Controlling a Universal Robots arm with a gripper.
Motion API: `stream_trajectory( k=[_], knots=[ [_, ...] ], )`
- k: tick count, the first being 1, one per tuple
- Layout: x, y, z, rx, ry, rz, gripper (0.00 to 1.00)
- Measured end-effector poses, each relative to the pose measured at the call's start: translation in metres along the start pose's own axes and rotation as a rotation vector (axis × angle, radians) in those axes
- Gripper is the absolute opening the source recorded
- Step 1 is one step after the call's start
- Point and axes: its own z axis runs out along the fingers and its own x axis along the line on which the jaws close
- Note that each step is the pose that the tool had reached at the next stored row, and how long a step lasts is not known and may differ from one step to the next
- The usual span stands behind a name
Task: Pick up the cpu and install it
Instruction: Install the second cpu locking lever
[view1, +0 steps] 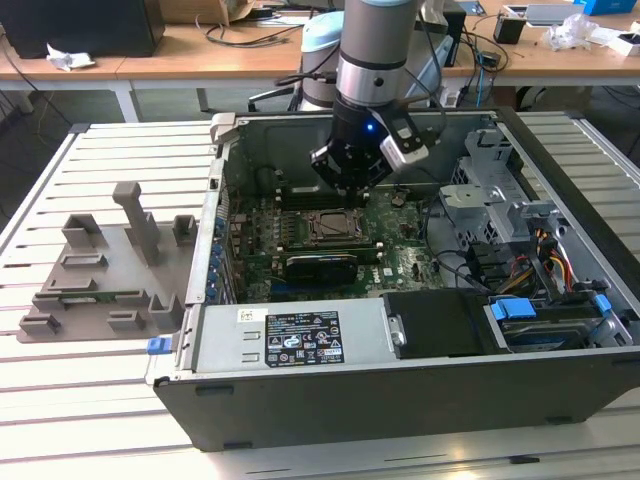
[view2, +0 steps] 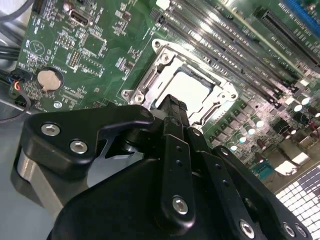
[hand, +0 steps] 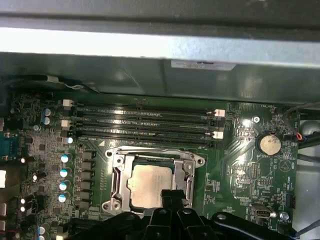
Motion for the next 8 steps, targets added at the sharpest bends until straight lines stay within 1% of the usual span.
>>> stream_trajectory(
  k=[3,4,6,8],
  knots=[
    [0.0005,-0.0069,0.0003,0.0001,0.0000,0.000,0.11],
    [0.0010,-0.0123,0.0009,0.0000,0.0000,0.000,0.11],
    [0.0016,-0.0193,0.0020,0.0000,0.0000,0.000,0.11],
    [0.0019,-0.0228,0.0044,0.0000,0.0000,0.000,0.11]
  ],
)
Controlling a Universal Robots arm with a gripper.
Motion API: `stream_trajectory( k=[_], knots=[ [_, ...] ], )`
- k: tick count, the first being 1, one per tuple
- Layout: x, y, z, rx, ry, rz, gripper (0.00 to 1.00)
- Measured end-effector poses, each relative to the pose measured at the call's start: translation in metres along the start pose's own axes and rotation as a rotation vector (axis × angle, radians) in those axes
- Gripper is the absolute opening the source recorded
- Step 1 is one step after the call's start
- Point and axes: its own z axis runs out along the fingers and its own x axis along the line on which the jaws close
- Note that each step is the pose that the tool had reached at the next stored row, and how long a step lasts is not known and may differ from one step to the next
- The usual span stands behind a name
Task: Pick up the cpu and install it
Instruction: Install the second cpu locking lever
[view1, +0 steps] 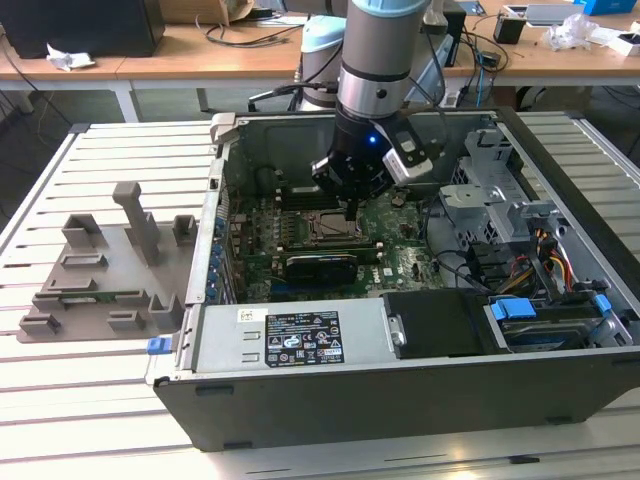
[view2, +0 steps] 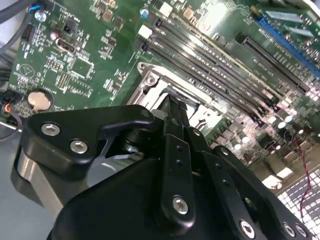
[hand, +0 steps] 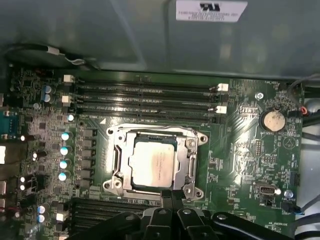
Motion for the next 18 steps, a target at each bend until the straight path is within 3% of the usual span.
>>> stream_trajectory(
  k=[4,5,6,8,12,14,16,18],
  knots=[
    [0.0029,-0.0143,0.0055,-0.0034,-0.0002,0.000,0.11],
    [0.0057,-0.0231,0.0061,-0.0101,-0.0005,0.000,0.11],
    [0.0107,-0.0301,0.0066,-0.0425,-0.0025,-0.003,0.11],
    [0.0150,-0.0349,0.0074,-0.0581,-0.0035,-0.003,0.11],
    [0.0224,-0.0382,0.0126,-0.0726,-0.0042,-0.007,0.11],
    [0.0228,-0.0381,0.0131,-0.0786,-0.0045,-0.011,0.11],
    [0.0239,-0.0380,0.0136,-0.0895,-0.0050,-0.015,0.11],
    [0.0296,-0.0382,0.0167,-0.1039,-0.0059,-0.021,0.11]
  ],
)
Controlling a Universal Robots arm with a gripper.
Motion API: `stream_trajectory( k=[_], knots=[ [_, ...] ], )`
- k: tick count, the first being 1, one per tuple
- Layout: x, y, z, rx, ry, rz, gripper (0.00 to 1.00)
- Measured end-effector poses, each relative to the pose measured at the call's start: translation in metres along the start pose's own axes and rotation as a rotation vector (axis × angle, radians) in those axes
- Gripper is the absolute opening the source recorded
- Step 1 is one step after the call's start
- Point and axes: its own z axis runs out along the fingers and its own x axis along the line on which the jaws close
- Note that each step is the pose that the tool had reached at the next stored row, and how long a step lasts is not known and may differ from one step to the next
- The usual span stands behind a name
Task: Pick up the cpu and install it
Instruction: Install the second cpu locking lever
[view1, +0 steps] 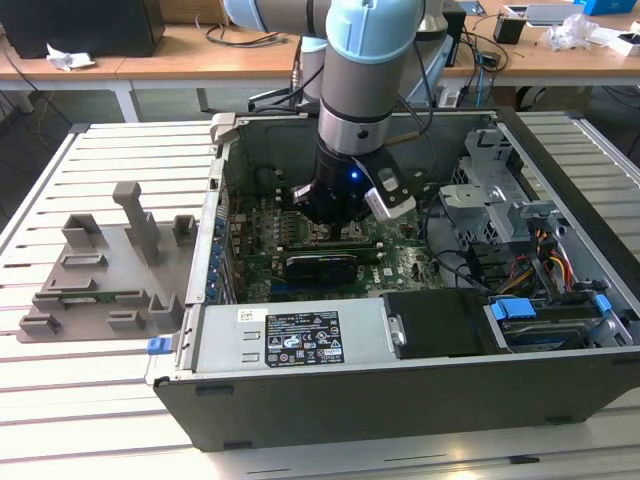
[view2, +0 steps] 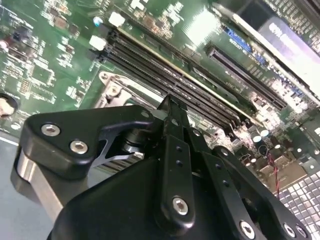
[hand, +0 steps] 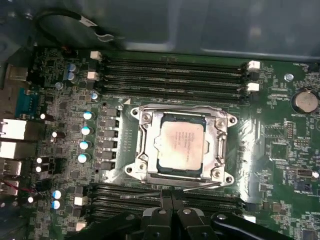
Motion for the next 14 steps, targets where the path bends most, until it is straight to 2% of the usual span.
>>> stream_trajectory(
  k=[4,5,7,11,14],
  knots=[
    [0.0076,-0.0026,0.0041,-0.0088,0.0002,-0.007,0.11],
    [0.0112,-0.0031,0.0051,-0.0154,0.0000,-0.010,0.11],
    [0.0189,-0.0044,0.0070,-0.0377,-0.0010,-0.019,0.11],
    [0.0254,-0.0053,0.0114,-0.0441,-0.0005,-0.027,0.11],
    [0.0309,-0.0061,0.0128,-0.0539,-0.0007,-0.032,0.11]
  ],
)
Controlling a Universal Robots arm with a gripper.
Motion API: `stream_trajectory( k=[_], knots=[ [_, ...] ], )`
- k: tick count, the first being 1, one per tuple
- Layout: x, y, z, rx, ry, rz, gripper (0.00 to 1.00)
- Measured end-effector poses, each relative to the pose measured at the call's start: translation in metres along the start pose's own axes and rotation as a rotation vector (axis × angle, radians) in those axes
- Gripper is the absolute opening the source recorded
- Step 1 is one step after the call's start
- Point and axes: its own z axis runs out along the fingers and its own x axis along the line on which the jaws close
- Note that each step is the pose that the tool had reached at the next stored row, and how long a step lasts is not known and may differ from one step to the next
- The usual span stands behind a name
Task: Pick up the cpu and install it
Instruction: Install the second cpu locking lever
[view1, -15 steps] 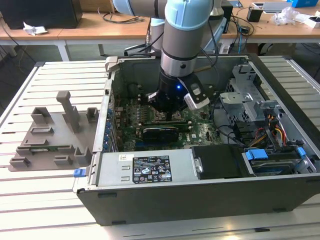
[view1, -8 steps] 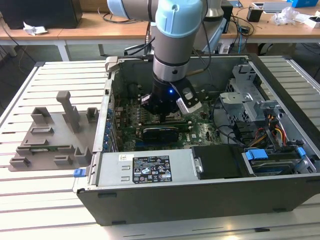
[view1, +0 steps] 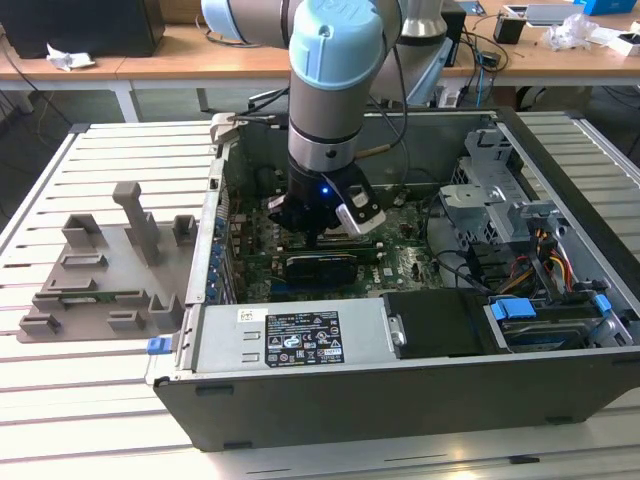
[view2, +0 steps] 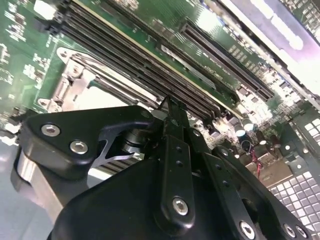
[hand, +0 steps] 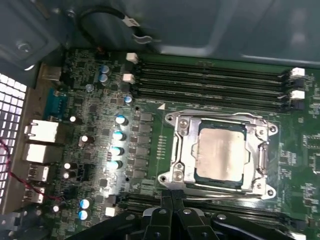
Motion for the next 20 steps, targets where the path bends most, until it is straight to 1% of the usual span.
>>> stream_trajectory(
  k=[2,4,5,10,15,17,20],
  knots=[
    [0.0010,-0.0001,0.0008,-0.0042,0.0000,-0.003,0.11],
    [0.0042,0.0001,0.0024,-0.0147,0.0006,-0.014,0.11],
    [0.0053,-0.0001,0.0037,-0.0160,0.0013,-0.019,0.11],
    [0.0056,-0.0006,0.0077,-0.0197,0.0024,-0.027,0.11],
    [0.0049,0.0041,0.0094,-0.0205,0.0036,-0.036,0.11],
    [0.0045,0.0075,0.0105,-0.0208,0.0048,-0.042,0.11],
    [0.0040,0.0089,0.0116,-0.0227,0.0057,-0.049,0.11]
  ],
)
